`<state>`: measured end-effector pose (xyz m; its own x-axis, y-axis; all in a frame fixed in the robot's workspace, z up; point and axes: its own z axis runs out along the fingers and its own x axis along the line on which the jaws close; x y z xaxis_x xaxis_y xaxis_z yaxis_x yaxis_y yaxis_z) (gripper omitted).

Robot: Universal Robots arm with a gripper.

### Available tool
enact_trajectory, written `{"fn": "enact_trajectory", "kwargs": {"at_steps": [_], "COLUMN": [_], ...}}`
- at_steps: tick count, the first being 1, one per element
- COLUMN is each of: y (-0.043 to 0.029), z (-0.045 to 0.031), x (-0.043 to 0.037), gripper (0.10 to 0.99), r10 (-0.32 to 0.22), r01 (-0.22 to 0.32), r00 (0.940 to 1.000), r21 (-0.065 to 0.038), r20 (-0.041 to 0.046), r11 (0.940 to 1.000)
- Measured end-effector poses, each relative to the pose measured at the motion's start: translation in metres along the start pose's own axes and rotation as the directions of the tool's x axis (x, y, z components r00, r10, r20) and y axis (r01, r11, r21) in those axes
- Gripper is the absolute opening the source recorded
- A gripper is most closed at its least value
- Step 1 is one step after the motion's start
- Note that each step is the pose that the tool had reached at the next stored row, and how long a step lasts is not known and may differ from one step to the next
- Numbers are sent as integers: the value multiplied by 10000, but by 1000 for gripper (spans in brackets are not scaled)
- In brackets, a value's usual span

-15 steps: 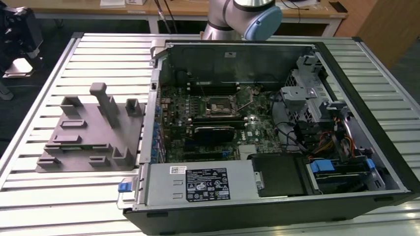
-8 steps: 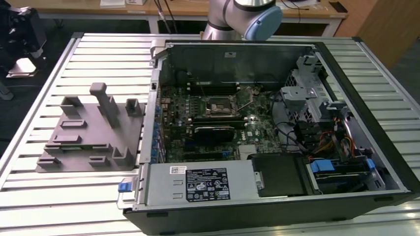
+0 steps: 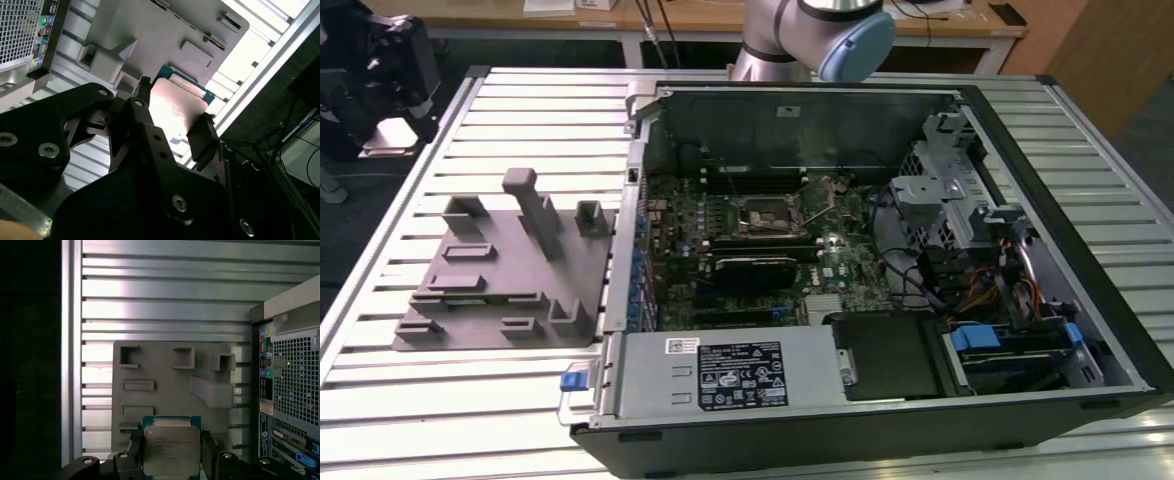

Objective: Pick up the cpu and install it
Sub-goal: 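Pick up the cpu and move it towards the insertion slot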

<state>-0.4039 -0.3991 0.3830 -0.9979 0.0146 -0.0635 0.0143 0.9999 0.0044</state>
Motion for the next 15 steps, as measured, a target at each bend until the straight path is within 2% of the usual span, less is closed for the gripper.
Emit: {"fn": "enact_trajectory", "kwargs": {"at_steps": [15], "y": [7], "z": [31], "x": [-491], "gripper": [545], "r10": [0], "r01": [0], "r00": [10000], "r21": [1], "r20": [-53], "r11": [10000]}}
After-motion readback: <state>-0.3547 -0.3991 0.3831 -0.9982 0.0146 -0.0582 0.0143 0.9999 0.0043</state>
